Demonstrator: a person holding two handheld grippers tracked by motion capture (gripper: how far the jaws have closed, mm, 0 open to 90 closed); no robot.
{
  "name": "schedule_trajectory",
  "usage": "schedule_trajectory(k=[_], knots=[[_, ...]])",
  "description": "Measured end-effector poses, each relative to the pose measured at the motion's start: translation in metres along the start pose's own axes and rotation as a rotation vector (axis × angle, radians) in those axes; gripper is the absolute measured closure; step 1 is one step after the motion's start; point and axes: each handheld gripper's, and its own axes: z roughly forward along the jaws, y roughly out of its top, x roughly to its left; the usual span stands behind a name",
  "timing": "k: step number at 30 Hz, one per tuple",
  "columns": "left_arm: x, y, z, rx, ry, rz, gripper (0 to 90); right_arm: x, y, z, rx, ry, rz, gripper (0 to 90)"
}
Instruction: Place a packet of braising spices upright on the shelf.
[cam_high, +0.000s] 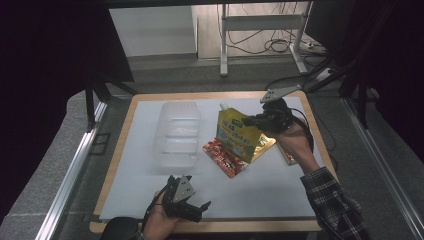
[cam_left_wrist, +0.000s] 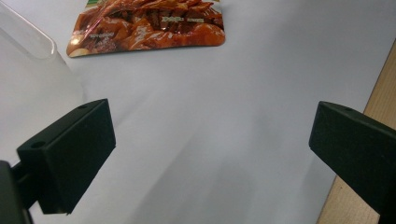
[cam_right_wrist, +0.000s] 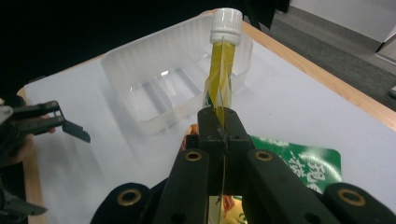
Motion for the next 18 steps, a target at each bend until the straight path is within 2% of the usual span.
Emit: schedule_trajectory(k=[18], knots=[[0.002, -0.002, -0.001, 0.017, -0.002, -0.021, 0.0, -0.013, 0.024, 0.024, -0.024, 0.000, 0.003, 88.7]])
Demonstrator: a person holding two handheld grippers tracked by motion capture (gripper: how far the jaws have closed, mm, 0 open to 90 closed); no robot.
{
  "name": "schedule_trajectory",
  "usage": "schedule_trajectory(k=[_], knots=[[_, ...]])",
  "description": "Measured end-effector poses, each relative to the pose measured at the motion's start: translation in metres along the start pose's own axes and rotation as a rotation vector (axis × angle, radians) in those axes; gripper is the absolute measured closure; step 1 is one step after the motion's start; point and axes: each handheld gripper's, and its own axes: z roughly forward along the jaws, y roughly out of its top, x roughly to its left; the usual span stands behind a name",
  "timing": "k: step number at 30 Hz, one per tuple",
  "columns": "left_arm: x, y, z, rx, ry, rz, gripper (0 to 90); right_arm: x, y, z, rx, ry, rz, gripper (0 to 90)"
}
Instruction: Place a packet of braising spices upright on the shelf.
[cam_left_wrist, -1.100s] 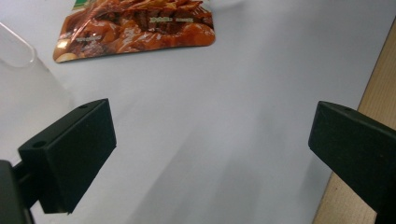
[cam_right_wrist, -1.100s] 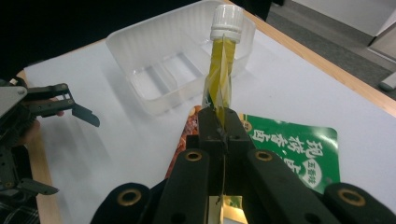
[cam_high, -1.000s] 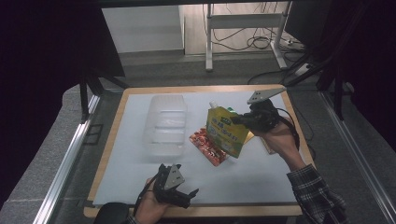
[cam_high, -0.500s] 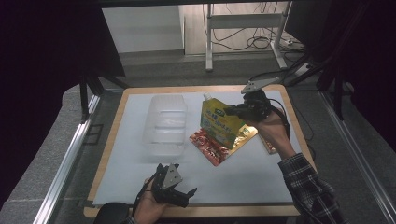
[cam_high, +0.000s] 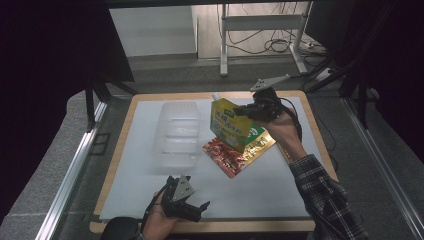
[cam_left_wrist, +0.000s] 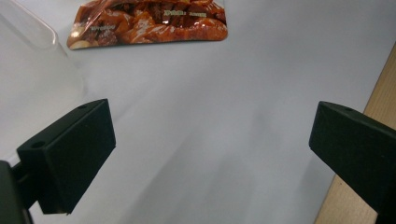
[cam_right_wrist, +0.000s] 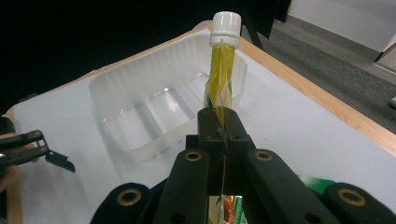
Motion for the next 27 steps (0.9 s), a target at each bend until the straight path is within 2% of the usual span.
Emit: schedule_trajectory(k=[11, 27], knots=[[0.003, -0.003, -0.005, -0.012, 0.006, -0.024, 0.0, -0.008, 0.012, 0.014, -0.016, -0.002, 0.010, 88.7], [0.000, -0.003, -0.004, -0.007, -0.002, -0.025, 0.0, -0.017, 0.037, 0.033, -0.044, -0.013, -0.007, 88.7]])
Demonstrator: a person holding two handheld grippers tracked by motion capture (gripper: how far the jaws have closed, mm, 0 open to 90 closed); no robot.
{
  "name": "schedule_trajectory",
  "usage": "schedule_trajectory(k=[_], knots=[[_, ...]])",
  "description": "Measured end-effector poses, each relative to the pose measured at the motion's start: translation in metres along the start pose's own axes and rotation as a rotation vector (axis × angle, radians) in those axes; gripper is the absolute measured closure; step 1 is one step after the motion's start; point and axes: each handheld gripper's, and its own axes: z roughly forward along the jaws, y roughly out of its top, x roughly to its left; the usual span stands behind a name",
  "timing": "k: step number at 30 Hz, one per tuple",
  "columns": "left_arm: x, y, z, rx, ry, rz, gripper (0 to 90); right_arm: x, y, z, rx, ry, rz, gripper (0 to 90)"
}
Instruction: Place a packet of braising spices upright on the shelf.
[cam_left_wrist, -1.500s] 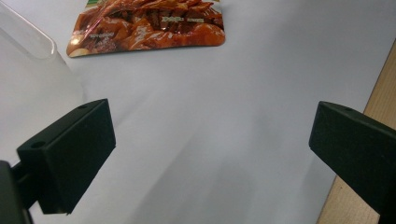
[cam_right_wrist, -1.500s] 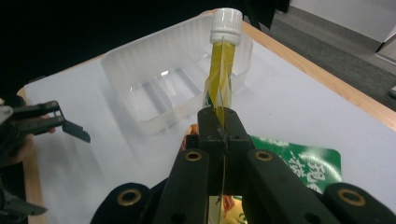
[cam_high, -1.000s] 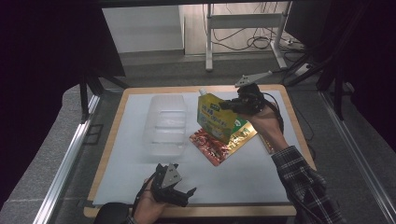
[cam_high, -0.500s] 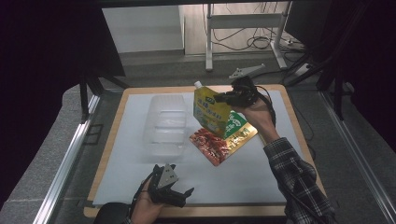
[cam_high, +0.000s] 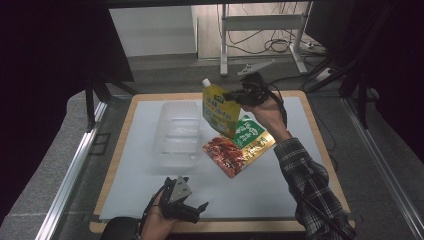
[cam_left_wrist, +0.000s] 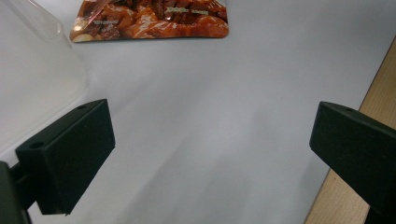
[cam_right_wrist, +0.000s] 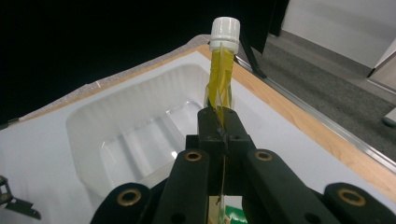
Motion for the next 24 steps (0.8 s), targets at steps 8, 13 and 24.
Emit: schedule_trajectory(k=[8, 13, 24], knots=[[0.000, 0.000, 0.001, 0.002, -0.004, 0.000, 0.0, -0.006, 0.012, 0.008, -0.024, 0.005, -0.004, 88.7], [-0.001, 0.000, 0.001, 0.007, -0.005, 0.003, 0.0, -0.008, 0.021, 0.016, -0.031, 0.003, -0.008, 88.7], [0.000, 0.000, 0.002, 0.005, -0.008, -0.005, 0.0, -0.012, 0.034, 0.035, -0.049, 0.028, -0.011, 88.7]])
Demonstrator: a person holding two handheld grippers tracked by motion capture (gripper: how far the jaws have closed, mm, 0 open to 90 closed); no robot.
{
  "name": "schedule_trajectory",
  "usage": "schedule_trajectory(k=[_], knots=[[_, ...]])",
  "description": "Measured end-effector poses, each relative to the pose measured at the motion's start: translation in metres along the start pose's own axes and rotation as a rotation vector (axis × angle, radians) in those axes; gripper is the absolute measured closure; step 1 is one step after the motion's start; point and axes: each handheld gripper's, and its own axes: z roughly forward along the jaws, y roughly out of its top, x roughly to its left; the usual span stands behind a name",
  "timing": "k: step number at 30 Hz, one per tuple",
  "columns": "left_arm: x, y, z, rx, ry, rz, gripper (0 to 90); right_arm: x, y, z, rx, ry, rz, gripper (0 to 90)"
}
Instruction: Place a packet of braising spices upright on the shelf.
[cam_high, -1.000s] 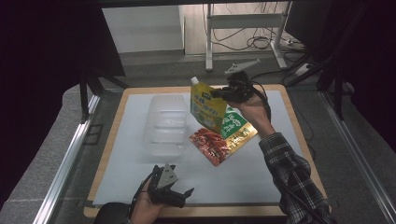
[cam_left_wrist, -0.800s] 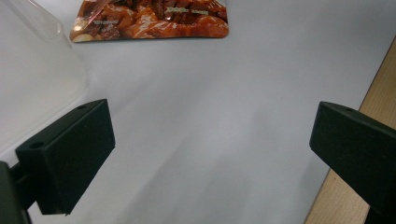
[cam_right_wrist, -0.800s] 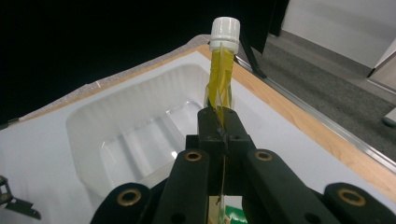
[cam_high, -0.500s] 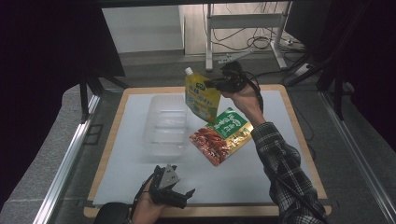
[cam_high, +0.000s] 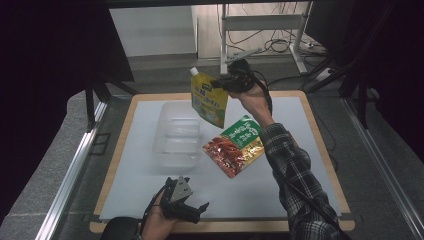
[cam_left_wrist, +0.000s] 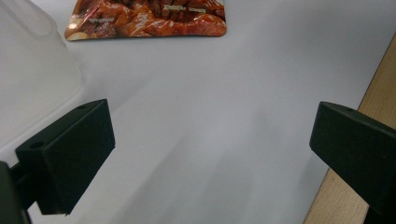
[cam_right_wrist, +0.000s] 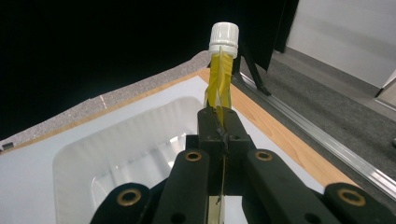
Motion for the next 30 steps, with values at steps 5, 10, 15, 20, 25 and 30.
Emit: schedule_trajectory(k=[5, 10, 15, 20, 25, 30], knots=[[0.000, 0.000, 0.000, -0.003, -0.004, -0.003, 0.0, 0.000, 0.008, 0.014, -0.005, 0.006, 0.002, 88.7], [0.000, 0.000, 0.000, -0.005, -0.006, -0.004, 0.0, 0.000, 0.012, 0.023, -0.012, 0.014, 0.006, 88.7], [0.001, 0.000, -0.001, -0.020, -0.016, -0.022, 0.0, 0.001, 0.017, 0.034, -0.015, 0.020, 0.009, 88.7], [0.002, 0.000, -0.002, -0.040, -0.027, -0.040, 0.0, 0.002, 0.020, 0.046, -0.017, 0.030, 0.015, 88.7], [0.003, 0.000, -0.003, -0.049, -0.033, -0.048, 0.0, 0.002, 0.023, 0.056, -0.023, 0.033, 0.020, 88.7], [0.003, 0.001, -0.002, -0.049, -0.040, -0.050, 0.0, 0.004, 0.027, 0.065, -0.028, 0.034, 0.016, 88.7]])
